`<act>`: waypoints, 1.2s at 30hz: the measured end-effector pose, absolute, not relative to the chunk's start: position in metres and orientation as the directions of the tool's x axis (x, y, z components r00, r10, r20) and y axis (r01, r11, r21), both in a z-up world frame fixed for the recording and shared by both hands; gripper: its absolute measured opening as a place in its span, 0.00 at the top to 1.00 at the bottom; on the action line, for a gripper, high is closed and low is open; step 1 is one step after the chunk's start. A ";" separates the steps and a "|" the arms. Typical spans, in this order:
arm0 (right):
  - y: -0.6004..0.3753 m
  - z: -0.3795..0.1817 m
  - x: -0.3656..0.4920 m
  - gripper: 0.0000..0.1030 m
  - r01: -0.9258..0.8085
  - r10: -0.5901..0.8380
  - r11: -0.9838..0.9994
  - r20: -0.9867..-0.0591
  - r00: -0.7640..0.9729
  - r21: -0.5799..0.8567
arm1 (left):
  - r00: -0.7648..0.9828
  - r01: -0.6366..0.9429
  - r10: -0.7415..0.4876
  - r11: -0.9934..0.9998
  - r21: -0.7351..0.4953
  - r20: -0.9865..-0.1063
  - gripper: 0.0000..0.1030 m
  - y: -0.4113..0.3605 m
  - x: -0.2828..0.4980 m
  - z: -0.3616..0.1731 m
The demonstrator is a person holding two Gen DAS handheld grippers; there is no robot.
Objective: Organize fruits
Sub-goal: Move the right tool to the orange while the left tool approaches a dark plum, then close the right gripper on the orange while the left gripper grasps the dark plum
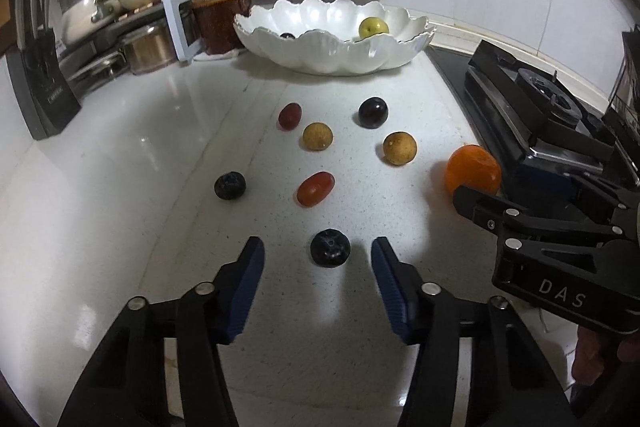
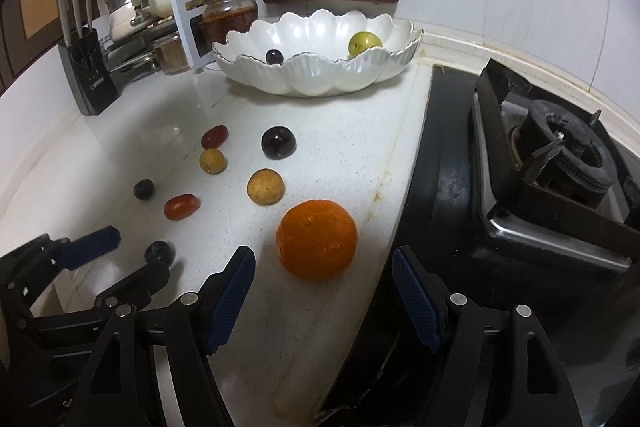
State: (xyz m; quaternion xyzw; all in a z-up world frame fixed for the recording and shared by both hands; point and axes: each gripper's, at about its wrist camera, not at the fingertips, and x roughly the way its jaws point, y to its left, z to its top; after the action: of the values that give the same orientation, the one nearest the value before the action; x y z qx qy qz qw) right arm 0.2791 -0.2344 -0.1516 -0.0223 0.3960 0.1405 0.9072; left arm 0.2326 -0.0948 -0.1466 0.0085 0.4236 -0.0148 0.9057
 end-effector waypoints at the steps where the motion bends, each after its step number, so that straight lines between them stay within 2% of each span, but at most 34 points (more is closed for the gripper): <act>1: -0.234 -0.152 0.281 0.30 -0.271 0.238 0.960 -0.725 0.646 0.074 | 0.638 0.029 -0.024 1.000 -0.006 -0.770 0.51 -0.094 0.234 -0.148; 9: -0.231 -0.156 0.288 0.37 -0.272 0.235 0.960 -0.726 0.647 0.068 | 0.620 0.033 -0.035 0.999 -0.019 -0.784 0.63 -0.098 0.239 -0.155; 17: -0.231 -0.161 0.293 0.53 -0.279 0.252 0.956 -0.744 0.618 0.092 | 0.615 0.043 -0.048 0.999 -0.026 -0.787 0.77 -0.097 0.242 -0.156; 23: -0.231 -0.161 0.292 0.56 -0.278 0.257 0.955 -0.743 0.619 0.098 | 0.611 0.031 -0.061 0.998 -0.054 -0.789 0.78 -0.093 0.244 -0.155; 36: -0.231 -0.149 0.283 0.57 -0.269 0.265 0.956 -0.722 0.639 0.112 | 0.651 0.049 -0.077 0.997 -0.060 -0.755 0.78 -0.087 0.244 -0.137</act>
State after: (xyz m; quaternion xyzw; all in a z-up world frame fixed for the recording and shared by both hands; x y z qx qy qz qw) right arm 0.2834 -0.2307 -0.1490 -0.0029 0.3983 0.1475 0.9053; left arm 0.2437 -0.0874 -0.1371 -0.0173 0.4160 -0.0347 0.9085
